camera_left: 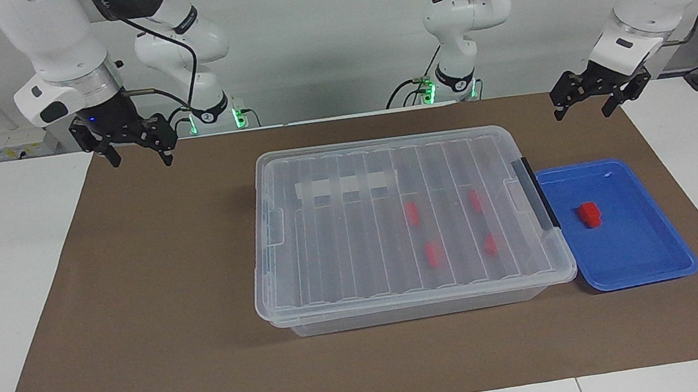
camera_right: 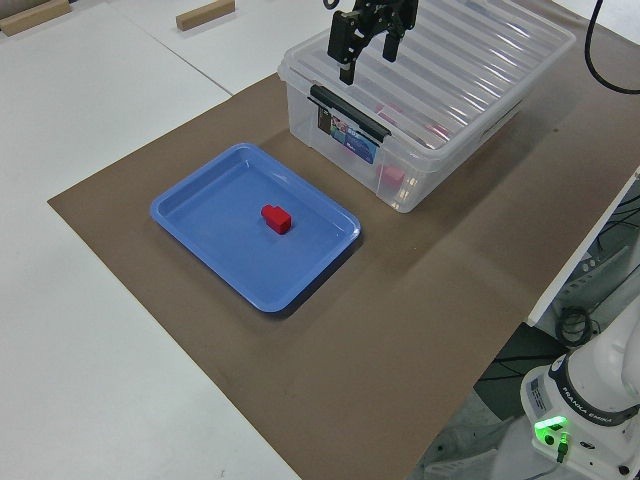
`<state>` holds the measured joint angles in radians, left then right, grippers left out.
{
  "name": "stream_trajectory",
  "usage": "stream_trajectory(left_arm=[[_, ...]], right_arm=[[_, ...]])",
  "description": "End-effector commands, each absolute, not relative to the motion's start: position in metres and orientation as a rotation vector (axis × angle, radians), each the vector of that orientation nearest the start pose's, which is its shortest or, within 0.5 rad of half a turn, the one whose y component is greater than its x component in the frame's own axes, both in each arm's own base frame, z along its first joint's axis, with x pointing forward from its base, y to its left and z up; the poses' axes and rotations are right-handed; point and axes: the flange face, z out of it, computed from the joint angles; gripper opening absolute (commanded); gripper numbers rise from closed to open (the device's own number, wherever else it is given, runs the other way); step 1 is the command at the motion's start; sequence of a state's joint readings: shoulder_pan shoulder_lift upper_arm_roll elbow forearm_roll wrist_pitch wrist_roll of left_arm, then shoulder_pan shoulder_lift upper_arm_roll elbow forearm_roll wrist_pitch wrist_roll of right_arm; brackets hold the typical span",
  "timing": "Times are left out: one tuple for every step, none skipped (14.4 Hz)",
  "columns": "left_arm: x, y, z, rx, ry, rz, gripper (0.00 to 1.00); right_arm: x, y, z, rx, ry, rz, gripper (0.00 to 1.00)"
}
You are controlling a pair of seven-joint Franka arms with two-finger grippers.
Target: Place red block in blue tray from box
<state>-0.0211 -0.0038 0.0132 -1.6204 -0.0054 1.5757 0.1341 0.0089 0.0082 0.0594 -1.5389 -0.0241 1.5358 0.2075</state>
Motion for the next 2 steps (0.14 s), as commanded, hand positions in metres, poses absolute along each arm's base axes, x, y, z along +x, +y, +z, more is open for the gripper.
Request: stream_trajectory(left_arm=[[0.5472,-0.0070,0.6075,-3.124,0.209,0.051,1.00],[0.5472,-0.0070,0.6075,-3.124,0.209,0.051,1.00]], right_arm=[[0.5486,0.0328,0.6330,-3.145,0.208,0.012,1.00],[0.5485,0.0320,0.6329,-3.145,0.211,0.015,1.00]])
